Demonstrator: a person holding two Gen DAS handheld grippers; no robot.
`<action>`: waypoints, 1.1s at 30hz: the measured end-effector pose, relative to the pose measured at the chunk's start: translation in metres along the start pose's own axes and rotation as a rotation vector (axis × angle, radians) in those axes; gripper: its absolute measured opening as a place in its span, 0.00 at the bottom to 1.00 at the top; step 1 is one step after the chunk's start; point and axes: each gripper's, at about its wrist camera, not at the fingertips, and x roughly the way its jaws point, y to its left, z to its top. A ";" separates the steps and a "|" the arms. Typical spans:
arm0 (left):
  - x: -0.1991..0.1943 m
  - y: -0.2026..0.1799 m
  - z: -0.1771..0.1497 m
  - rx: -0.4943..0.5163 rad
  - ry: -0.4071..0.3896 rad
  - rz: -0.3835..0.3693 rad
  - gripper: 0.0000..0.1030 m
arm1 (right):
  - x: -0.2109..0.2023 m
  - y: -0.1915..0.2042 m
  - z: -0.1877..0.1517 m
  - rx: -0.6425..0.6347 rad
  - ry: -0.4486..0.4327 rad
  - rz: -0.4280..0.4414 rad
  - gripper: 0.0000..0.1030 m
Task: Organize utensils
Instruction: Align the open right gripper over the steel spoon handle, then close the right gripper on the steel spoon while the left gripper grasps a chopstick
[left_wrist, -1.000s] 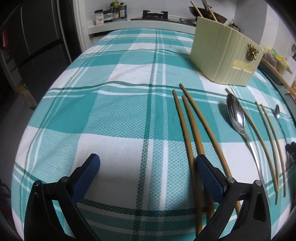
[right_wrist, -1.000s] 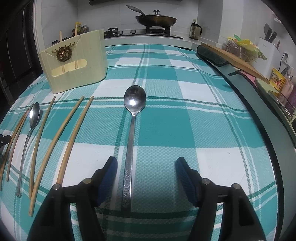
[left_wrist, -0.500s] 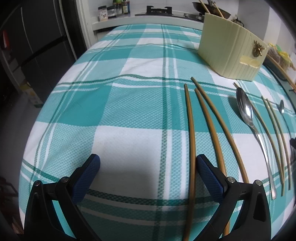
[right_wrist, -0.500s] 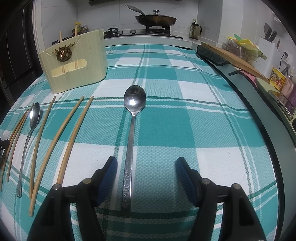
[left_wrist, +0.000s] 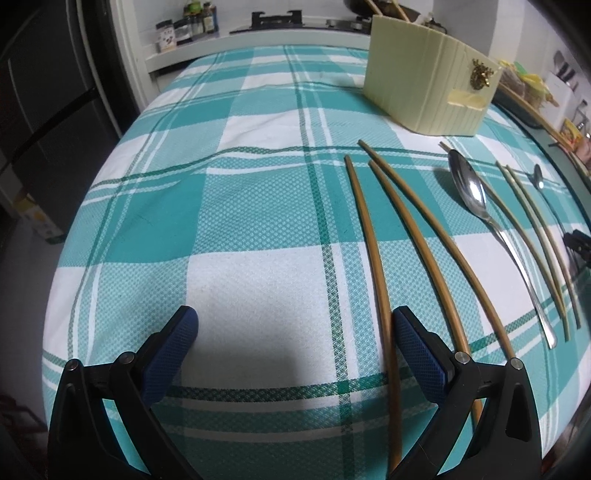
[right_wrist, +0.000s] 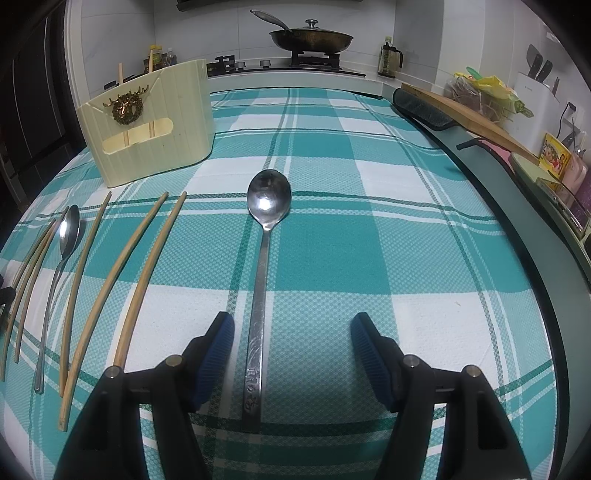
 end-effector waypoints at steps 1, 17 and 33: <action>-0.001 0.000 -0.002 0.003 -0.017 -0.003 1.00 | 0.000 0.000 0.000 0.001 0.000 0.001 0.66; 0.009 0.000 0.023 0.089 0.130 -0.057 0.99 | -0.001 0.001 0.002 -0.073 0.062 0.054 0.73; 0.034 -0.042 0.083 0.125 0.108 -0.093 0.05 | 0.061 0.023 0.084 -0.051 0.005 0.042 0.44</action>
